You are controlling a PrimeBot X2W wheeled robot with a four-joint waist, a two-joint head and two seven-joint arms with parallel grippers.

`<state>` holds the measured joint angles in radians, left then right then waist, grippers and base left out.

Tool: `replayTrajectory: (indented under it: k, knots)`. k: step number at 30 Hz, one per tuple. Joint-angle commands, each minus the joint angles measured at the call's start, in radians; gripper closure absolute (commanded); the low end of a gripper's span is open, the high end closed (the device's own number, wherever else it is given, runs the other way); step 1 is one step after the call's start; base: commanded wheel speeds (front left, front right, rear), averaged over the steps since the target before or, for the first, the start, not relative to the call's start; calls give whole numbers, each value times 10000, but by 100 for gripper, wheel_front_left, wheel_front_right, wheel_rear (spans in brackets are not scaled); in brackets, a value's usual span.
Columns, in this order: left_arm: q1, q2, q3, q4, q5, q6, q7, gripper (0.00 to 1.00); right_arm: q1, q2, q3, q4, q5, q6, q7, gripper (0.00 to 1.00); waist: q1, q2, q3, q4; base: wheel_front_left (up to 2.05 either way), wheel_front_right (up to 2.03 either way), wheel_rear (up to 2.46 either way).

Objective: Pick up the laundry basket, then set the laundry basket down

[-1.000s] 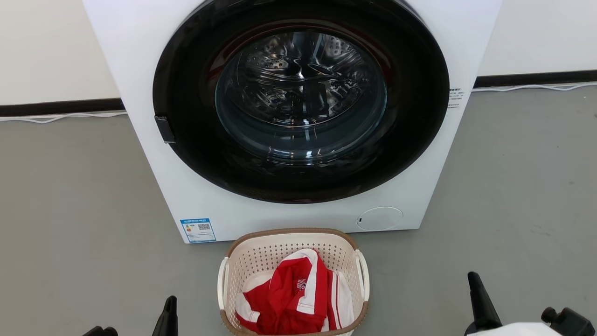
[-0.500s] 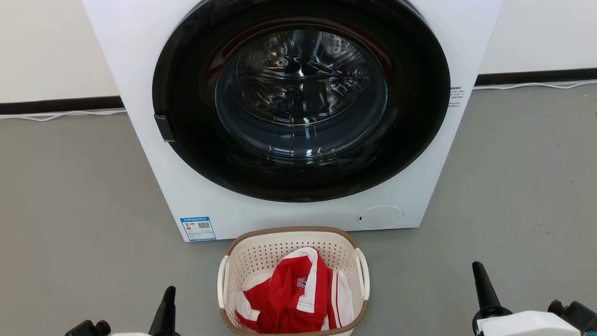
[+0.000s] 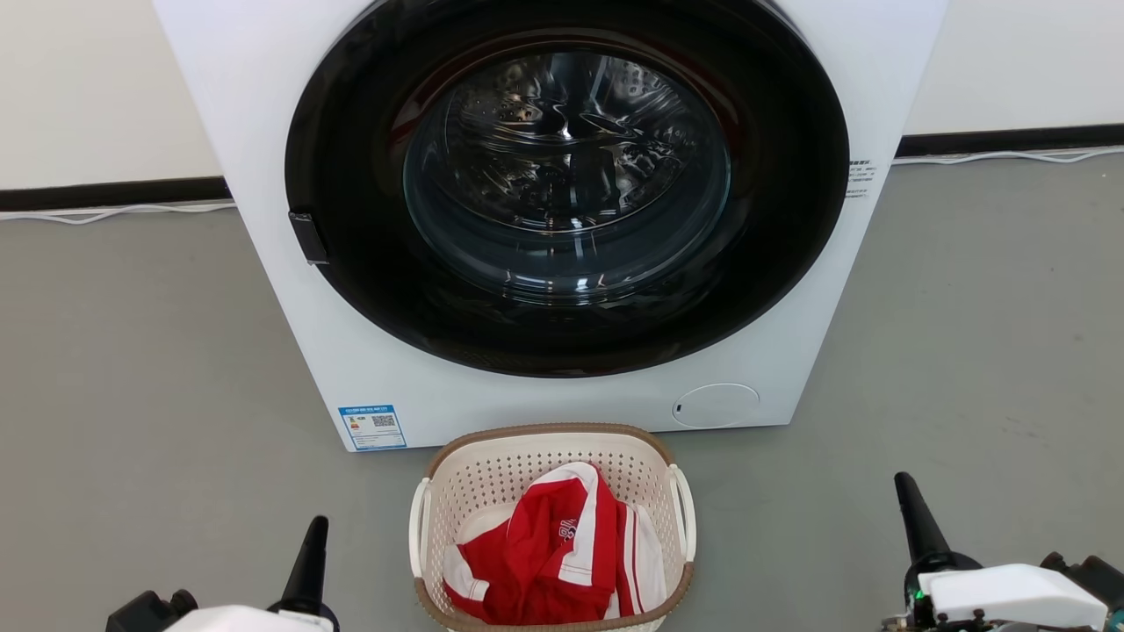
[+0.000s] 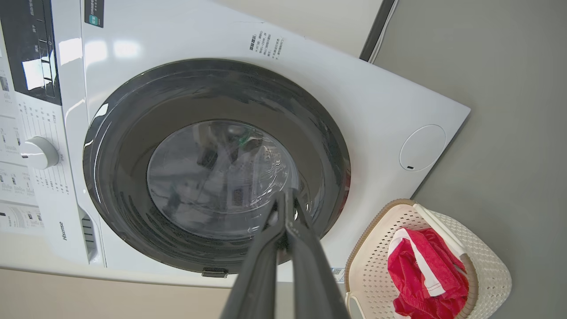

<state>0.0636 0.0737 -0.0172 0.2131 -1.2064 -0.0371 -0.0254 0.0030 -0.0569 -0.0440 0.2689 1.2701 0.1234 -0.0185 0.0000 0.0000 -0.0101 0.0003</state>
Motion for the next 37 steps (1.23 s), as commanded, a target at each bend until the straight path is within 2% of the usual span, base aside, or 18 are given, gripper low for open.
replayTrajectory:
  k: [1,35,37]
  knots:
    - [-682,98,302,-181,-425,-209,88,100,-469,-139,66,-259,344,54,123,100,0,0,7,0,0,0,0]
    - [-1684,39,930,303,-4339,-936,1081,100,-1085,-127,-431,-258,3607,73,1103,100,0,0,132,-3,0,0,0]
    - [-1685,33,939,303,-4331,-936,1089,100,-1085,-122,-438,-257,3601,73,1109,100,0,0,132,-3,0,0,0]
